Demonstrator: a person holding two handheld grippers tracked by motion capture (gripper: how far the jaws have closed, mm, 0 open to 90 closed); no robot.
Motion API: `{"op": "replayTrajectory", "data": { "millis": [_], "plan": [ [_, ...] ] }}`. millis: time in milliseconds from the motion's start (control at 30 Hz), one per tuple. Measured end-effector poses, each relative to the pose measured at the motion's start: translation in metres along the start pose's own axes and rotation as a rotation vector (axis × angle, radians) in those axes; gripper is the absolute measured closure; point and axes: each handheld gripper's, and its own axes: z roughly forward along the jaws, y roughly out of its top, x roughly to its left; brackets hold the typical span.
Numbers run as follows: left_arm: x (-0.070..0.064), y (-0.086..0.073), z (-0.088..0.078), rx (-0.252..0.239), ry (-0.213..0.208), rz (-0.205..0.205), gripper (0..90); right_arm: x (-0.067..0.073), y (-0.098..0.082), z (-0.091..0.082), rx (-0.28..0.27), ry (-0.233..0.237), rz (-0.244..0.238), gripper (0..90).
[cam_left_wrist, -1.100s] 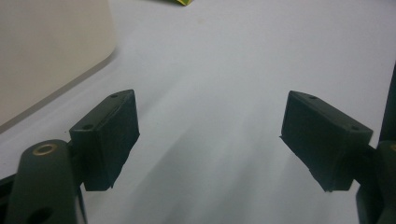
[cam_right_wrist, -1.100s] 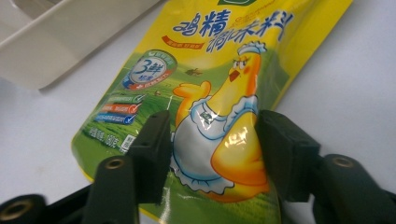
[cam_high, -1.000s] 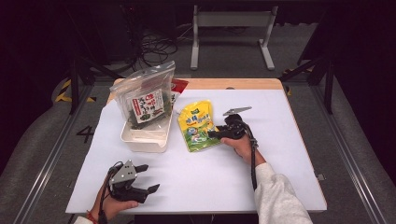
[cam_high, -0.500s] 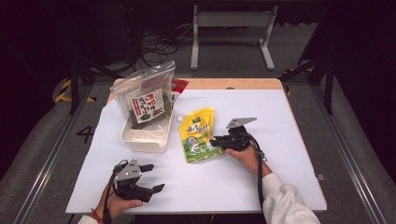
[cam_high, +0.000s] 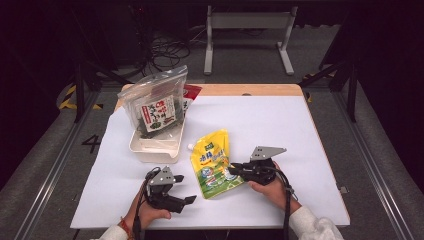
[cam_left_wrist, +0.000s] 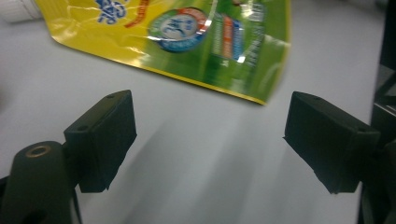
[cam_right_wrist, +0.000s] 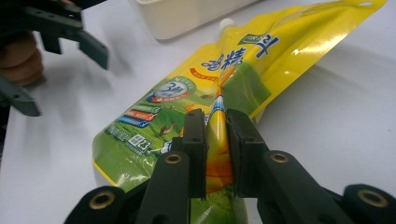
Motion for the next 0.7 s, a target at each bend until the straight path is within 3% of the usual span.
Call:
{"op": "replayTrajectory", "data": {
  "millis": [67,100,133,233,333,367,467,567,633,700],
  "plan": [
    [0.005,0.001,0.005,0.012,0.018,-0.012,16.3,0.004,-0.001,-0.001,-0.003,0.004,-0.013,78.9],
    [0.01,0.001,0.007,0.019,0.008,-0.062,16.3,0.007,-0.002,-0.002,-0.013,0.012,-0.021,79.0],
    [0.012,0.002,0.007,0.017,0.01,-0.077,15.3,0.012,-0.003,-0.002,-0.013,0.032,-0.028,79.0],
    [0.018,0.003,0.007,0.022,0.019,-0.1,14.7,0.022,-0.005,0.0,0.03,0.05,-0.062,78.6],
    [0.018,0.004,0.008,0.03,0.03,-0.08,14.5,0.022,-0.004,0.003,0.101,0.092,-0.064,75.8],
    [0.018,0.004,0.008,0.036,0.031,-0.075,14.4,0.023,-0.004,0.004,0.128,0.087,-0.073,73.0],
    [0.019,0.004,0.008,0.056,0.02,-0.056,14.9,0.02,0.0,0.007,0.158,0.084,-0.066,61.0],
    [0.019,0.003,0.008,0.062,0.012,-0.038,14.6,0.017,0.001,0.01,0.166,0.079,-0.056,56.7],
    [0.021,0.003,0.007,0.059,0.004,-0.037,14.3,0.012,0.004,0.017,0.194,0.086,-0.01,43.2],
    [0.022,0.003,0.007,0.063,0.005,-0.037,14.2,0.008,0.005,0.024,0.197,0.094,0.029,38.3]
  ]
}}
